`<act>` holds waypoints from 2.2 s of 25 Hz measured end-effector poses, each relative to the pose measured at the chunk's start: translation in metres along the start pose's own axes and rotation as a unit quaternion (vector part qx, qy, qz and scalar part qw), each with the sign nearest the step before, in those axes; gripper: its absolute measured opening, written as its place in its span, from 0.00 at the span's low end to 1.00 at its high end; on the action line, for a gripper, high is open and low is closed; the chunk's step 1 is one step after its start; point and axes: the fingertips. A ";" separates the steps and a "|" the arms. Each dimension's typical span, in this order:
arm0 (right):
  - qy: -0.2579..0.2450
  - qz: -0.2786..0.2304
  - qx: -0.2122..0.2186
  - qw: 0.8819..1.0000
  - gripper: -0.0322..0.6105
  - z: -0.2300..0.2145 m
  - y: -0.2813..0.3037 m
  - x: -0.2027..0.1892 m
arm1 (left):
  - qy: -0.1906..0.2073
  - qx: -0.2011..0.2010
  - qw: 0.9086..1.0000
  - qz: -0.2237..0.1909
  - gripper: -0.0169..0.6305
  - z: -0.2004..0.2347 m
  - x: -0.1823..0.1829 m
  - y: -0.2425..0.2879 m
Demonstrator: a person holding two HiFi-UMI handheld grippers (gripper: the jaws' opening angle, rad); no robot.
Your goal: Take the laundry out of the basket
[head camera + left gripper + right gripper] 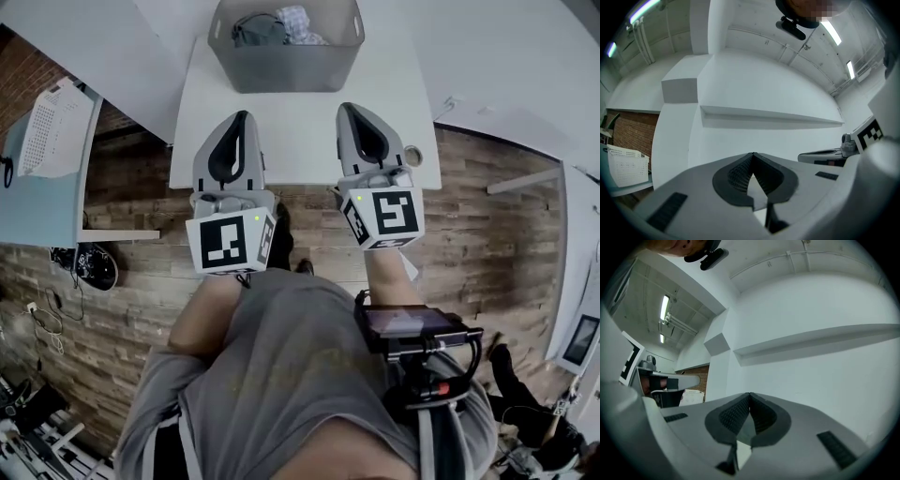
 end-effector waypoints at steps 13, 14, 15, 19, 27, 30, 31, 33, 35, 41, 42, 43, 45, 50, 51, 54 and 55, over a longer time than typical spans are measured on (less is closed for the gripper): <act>-0.001 0.011 -0.005 1.000 0.06 -0.024 0.132 -0.003 | -0.016 -0.005 1.000 0.015 0.04 0.075 -0.011 0.117; -0.002 0.010 -0.007 1.000 0.06 -0.026 0.142 0.000 | -0.017 -0.006 1.000 0.014 0.04 0.081 -0.010 0.127; -0.003 0.008 -0.009 1.000 0.06 -0.028 0.152 0.003 | -0.018 -0.007 1.000 0.013 0.04 0.087 -0.009 0.136; -0.011 0.001 -0.024 1.000 0.06 -0.037 0.189 0.016 | -0.018 -0.017 1.000 0.003 0.04 0.109 -0.001 0.166; -0.027 -0.017 -0.046 0.998 0.06 -0.052 0.230 0.043 | -0.020 -0.026 0.999 -0.024 0.04 0.136 0.020 0.205; -0.038 -0.022 -0.047 0.998 0.06 -0.058 0.241 0.054 | -0.022 -0.027 0.999 -0.033 0.04 0.139 0.028 0.217; -0.040 -0.023 -0.047 0.998 0.06 -0.061 0.244 0.056 | -0.022 -0.028 0.999 -0.036 0.04 0.139 0.030 0.221; -0.041 -0.024 -0.049 0.998 0.06 -0.068 0.249 0.057 | -0.021 -0.032 0.999 -0.039 0.04 0.136 0.033 0.230; -0.042 -0.024 -0.051 0.998 0.06 -0.076 0.254 0.058 | -0.019 -0.037 0.998 -0.041 0.04 0.132 0.035 0.240; -0.041 -0.010 -0.044 0.998 0.06 -0.094 0.284 0.054 | -0.018 -0.042 0.998 -0.034 0.04 0.130 0.034 0.274; -0.041 -0.004 -0.042 0.998 0.06 -0.097 0.289 0.051 | -0.019 -0.043 0.998 -0.031 0.04 0.130 0.032 0.280; -0.039 0.003 -0.039 0.998 0.06 -0.101 0.295 0.047 | -0.021 -0.043 0.998 -0.028 0.04 0.131 0.031 0.285; -0.035 0.017 -0.033 0.999 0.06 -0.105 0.305 0.038 | -0.027 -0.042 0.999 -0.020 0.04 0.133 0.026 0.296; -0.024 0.060 -0.018 0.998 0.06 -0.117 0.335 0.008 | -0.047 -0.045 0.998 0.003 0.04 0.138 0.011 0.326; -0.016 0.069 -0.014 0.997 0.06 -0.121 0.340 0.002 | -0.050 -0.047 0.998 0.007 0.04 0.137 0.008 0.332; -0.003 0.095 -0.008 0.995 0.09 -0.133 0.355 -0.015 | -0.060 -0.051 0.997 0.015 0.04 0.138 0.000 0.346; -0.006 0.107 -0.006 0.994 0.15 -0.135 0.360 -0.021 | -0.064 -0.050 0.997 0.017 0.04 0.139 -0.002 0.349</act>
Point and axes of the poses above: the fingertips, and each gripper's own axes: y forward along the fingers, z to its left, x out of its top, and after that the axes turned 9 degrees about z, right-handed
